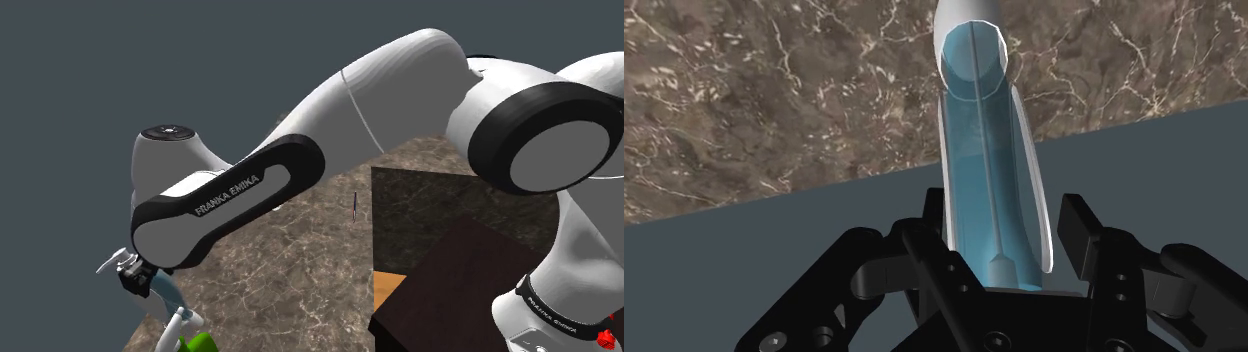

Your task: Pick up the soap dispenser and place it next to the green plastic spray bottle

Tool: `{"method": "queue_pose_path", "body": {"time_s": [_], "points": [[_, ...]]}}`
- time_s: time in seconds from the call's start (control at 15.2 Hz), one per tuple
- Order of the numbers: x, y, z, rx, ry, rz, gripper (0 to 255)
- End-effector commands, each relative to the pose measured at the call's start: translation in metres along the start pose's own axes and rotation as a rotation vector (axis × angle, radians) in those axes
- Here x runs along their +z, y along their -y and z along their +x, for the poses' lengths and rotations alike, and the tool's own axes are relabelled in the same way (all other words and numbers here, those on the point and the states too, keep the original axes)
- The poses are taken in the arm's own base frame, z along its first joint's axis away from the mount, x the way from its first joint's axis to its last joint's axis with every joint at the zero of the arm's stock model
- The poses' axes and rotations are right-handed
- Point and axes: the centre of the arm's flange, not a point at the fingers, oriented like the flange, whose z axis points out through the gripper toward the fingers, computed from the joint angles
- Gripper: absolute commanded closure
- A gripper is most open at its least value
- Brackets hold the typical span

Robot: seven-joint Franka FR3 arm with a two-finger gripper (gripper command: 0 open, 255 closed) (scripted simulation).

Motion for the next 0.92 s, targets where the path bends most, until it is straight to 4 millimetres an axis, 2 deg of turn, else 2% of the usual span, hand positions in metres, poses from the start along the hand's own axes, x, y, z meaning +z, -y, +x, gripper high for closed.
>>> {"method": "queue_pose_path", "body": {"time_s": [0.0, 0.4, 0.86], "points": [[0.010, -0.004, -0.002, 0.000, -0.001, 0.000, 255], [0.042, -0.012, -0.012, 0.000, -0.001, 0.000, 255], [0.042, -0.012, -0.012, 0.000, -0.001, 0.000, 255]]}}
